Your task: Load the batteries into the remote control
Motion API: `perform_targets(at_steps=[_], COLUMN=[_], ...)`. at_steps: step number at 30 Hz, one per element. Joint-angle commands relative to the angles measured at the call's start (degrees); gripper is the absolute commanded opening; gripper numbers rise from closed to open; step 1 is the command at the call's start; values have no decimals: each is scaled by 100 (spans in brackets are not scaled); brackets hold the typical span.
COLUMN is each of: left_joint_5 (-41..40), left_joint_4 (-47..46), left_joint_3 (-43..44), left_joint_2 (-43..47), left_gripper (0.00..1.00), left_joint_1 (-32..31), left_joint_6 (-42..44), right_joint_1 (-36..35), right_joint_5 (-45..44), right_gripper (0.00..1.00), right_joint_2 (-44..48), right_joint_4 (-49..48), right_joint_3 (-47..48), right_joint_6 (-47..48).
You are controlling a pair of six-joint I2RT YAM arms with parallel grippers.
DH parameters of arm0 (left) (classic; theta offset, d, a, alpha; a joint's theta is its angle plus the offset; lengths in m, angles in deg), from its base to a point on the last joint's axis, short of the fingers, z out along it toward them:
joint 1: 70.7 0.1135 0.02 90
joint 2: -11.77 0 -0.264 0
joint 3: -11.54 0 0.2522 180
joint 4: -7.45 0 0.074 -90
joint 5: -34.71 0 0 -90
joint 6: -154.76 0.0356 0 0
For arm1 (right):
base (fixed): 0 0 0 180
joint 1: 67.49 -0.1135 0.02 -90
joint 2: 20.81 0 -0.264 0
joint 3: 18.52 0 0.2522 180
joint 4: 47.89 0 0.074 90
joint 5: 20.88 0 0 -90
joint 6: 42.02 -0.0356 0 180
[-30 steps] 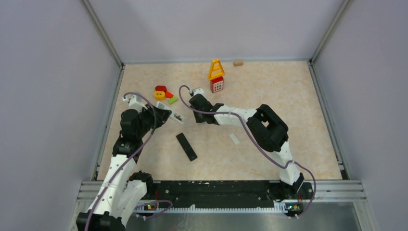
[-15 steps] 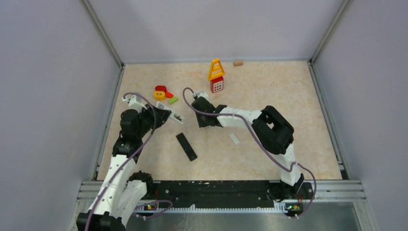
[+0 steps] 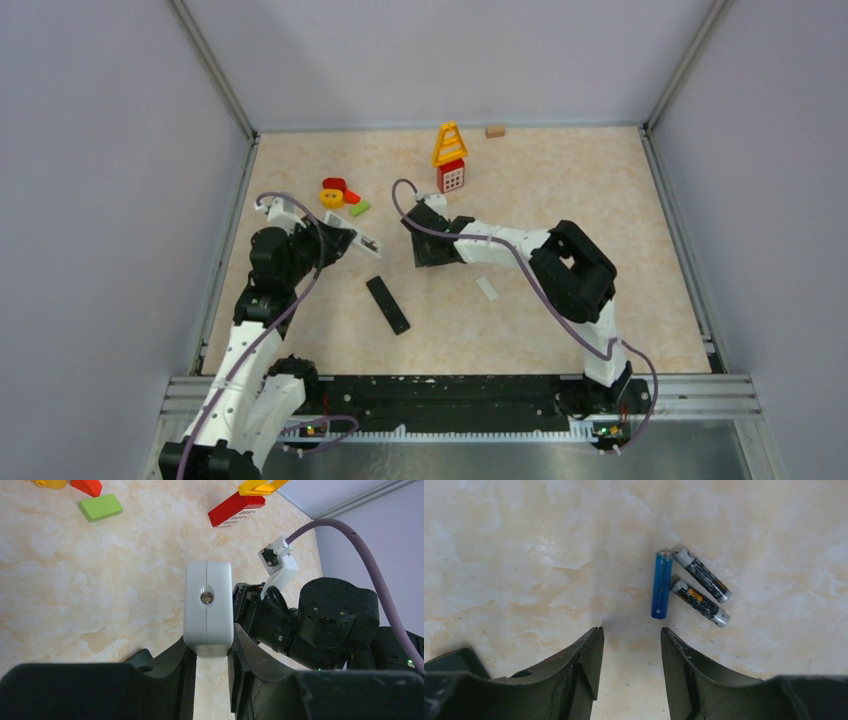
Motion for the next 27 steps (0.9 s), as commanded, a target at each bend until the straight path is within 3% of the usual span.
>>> perform_targets(at_steps=[1,5,12,27], left_joint_5=[-63,-53,-36,17], left_joint_4=[-143,-145,-153,-135], left_joint_3=[10,22,23,40], left_joint_2=[141,139,127,150], left_gripper=[0,0,0,0], left_joint_1=[42,42,42,51], left_joint_6=[53,51,34,7], right_joint_1=[-65,-70,-66,-62], right_joint_5=[-453,-696,-629,-1463], right_gripper=[47,48,48,31], right_joint_2=[309,49,-197,-958], right_joint_4=[427,840,273,684], right_joint_3=[16,262,209,987], right_joint_6=[-118,-74,250,241])
